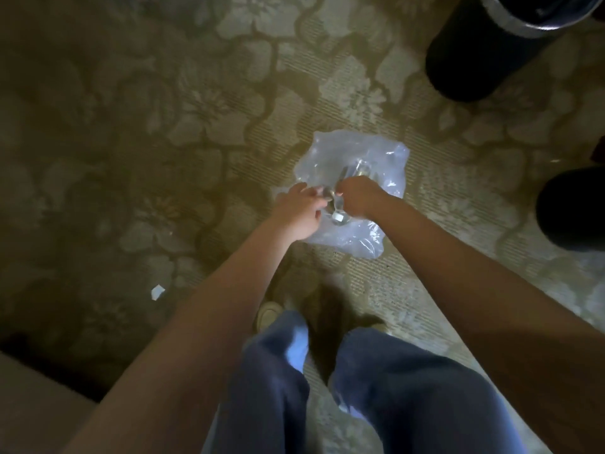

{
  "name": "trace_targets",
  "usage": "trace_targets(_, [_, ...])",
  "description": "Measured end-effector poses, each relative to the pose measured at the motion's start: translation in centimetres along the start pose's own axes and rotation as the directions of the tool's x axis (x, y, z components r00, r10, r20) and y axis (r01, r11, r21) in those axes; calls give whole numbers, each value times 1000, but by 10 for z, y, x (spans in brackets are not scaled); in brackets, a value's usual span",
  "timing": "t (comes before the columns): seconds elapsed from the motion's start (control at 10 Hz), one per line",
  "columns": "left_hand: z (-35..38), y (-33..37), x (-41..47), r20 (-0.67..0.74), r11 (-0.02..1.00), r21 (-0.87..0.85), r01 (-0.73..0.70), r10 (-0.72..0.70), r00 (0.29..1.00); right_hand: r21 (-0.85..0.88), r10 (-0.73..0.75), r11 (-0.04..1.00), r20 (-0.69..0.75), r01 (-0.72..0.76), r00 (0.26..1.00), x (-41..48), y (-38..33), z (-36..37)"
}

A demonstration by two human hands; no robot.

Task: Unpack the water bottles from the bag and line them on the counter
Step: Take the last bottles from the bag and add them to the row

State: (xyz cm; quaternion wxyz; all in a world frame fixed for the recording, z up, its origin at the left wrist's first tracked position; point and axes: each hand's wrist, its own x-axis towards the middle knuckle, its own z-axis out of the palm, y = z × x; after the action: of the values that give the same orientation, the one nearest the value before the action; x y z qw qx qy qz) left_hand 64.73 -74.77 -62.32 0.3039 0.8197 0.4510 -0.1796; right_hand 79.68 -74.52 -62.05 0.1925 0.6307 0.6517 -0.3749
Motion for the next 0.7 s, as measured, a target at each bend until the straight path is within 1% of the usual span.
trace_targets(0.1, [17, -24, 14, 20, 999, 37, 6, -7, 1000, -46, -12, 999, 80, 16, 997, 37, 0, 17])
trace_targets(0.2, [34, -47, 26, 71, 1000, -24, 9, -7, 997, -146, -8, 989, 146, 30, 989, 75, -2, 41])
trace_targets(0.3, [52, -65, 40, 207, 991, -134, 1, 27, 978, -261, 11, 965, 157, 30, 987, 107, 7, 72])
trace_targets(0.4, [73, -81, 55, 336, 961, -274, 33, 63, 940, -315, 79, 949, 146, -29, 986, 129, 25, 103])
trace_targets(0.5, [90, -94, 71, 305, 934, -358, 27, 90, 948, -368, 20, 930, 47, -1, 999, 154, 47, 127])
trace_targets(0.6, [96, -101, 84, 314, 904, -425, 50, 96, 944, -306, 22, 952, 116, 15, 993, 177, 62, 148])
trace_targets(0.7, [98, -105, 93, 319, 907, -418, 50, 95, 943, -162, -22, 987, -21, 18, 1000, 209, 78, 178])
